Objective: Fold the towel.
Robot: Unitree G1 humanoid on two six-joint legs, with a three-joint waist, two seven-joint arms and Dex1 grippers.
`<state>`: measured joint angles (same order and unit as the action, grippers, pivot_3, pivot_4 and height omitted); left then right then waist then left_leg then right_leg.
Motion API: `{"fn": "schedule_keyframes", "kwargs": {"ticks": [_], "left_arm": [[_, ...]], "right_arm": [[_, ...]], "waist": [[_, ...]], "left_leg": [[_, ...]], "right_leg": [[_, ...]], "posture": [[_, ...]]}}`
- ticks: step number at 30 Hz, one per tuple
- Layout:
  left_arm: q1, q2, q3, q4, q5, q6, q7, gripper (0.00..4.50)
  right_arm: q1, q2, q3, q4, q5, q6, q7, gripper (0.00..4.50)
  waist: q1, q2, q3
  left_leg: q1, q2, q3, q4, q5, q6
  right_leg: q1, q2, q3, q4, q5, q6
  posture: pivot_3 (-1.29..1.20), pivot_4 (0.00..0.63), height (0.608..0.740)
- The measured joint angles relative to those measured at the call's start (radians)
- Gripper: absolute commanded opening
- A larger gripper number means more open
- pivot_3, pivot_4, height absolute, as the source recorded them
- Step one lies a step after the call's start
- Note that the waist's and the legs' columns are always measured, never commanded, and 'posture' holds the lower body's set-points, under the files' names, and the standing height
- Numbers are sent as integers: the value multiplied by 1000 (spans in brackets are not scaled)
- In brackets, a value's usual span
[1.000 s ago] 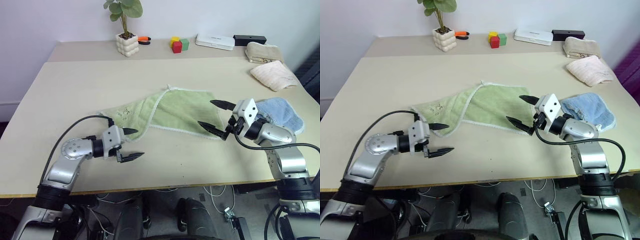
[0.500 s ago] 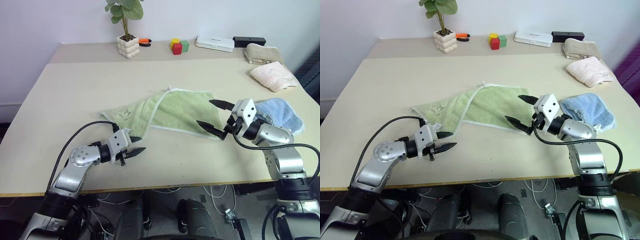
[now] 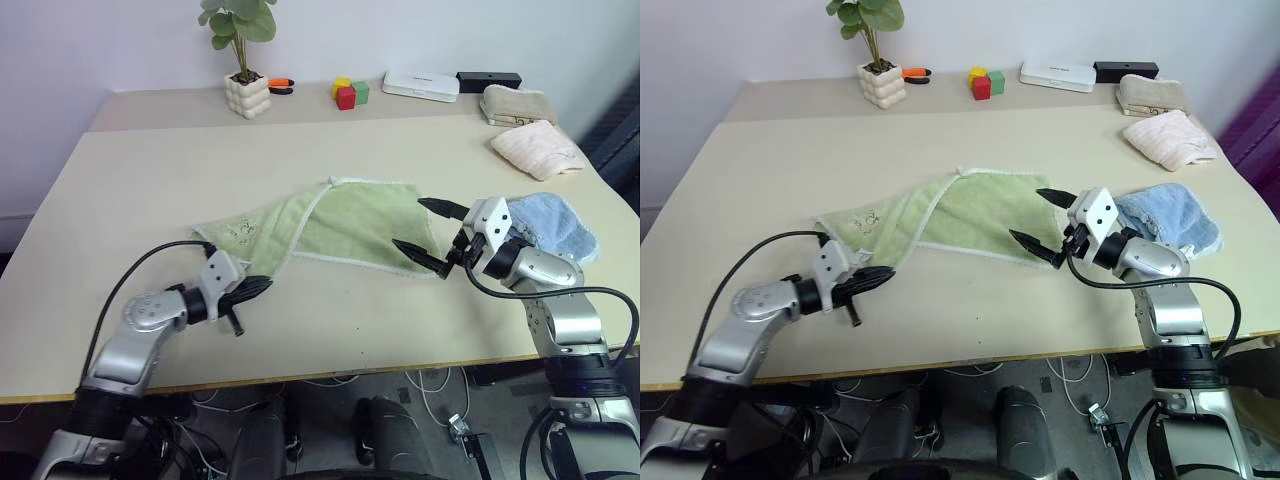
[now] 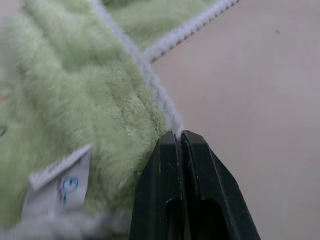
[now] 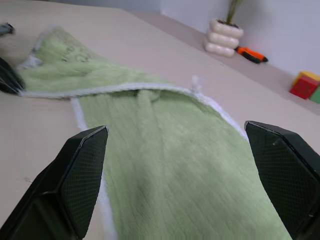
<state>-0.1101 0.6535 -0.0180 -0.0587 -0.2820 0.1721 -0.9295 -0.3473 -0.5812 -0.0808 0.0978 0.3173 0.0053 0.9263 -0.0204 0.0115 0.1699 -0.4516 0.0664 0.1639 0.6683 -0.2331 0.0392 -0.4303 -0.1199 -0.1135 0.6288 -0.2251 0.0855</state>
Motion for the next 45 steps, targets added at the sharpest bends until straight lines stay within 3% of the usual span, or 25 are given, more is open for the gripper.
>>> {"fn": "schedule_keyframes", "kwargs": {"ticks": [6,11,19,23,33,45], "left_arm": [[105,119,160,-191,-213,85,-143,70],[234,183,304,-282,-297,105,-206,70],[498,217,438,-389,-364,167,-289,70],[609,221,481,-437,-390,218,-305,70],[744,246,555,-483,-407,301,-336,70],[791,225,547,-455,-348,232,-393,70]], "right_arm": [[-100,9,11,150,-76,-97,-34,4500],[-208,-12,44,372,-212,-256,-94,4500],[-435,-9,109,734,-366,-380,-202,4500],[-527,65,118,868,-382,-380,-217,4500],[-609,165,185,979,-419,-456,-160,4500],[-752,225,447,1089,-793,-644,-612,4500]], "waist": [[5,-2,2],[1,-1,2],[-16,-1,3],[-26,-1,3],[-25,0,4],[-49,-1,4]], "left_leg": [[0,0,0,-2,0,-4],[0,0,1,-3,0,-4],[0,0,3,-5,4,-10],[0,0,3,-5,5,-11],[0,0,3,-5,5,-13],[-2,0,5,-11,7,-17]], "right_leg": [[-4,0,0,0,-1,-1],[-6,0,0,-1,-1,-1],[-6,1,1,0,-2,-2],[-4,1,1,1,-2,-3],[-8,1,1,1,-2,-3],[-11,1,2,2,-4,-5]], "posture": [[0,150,740],[0,150,740],[0,150,740],[0,150,740],[0,150,740],[0,150,740]]}}
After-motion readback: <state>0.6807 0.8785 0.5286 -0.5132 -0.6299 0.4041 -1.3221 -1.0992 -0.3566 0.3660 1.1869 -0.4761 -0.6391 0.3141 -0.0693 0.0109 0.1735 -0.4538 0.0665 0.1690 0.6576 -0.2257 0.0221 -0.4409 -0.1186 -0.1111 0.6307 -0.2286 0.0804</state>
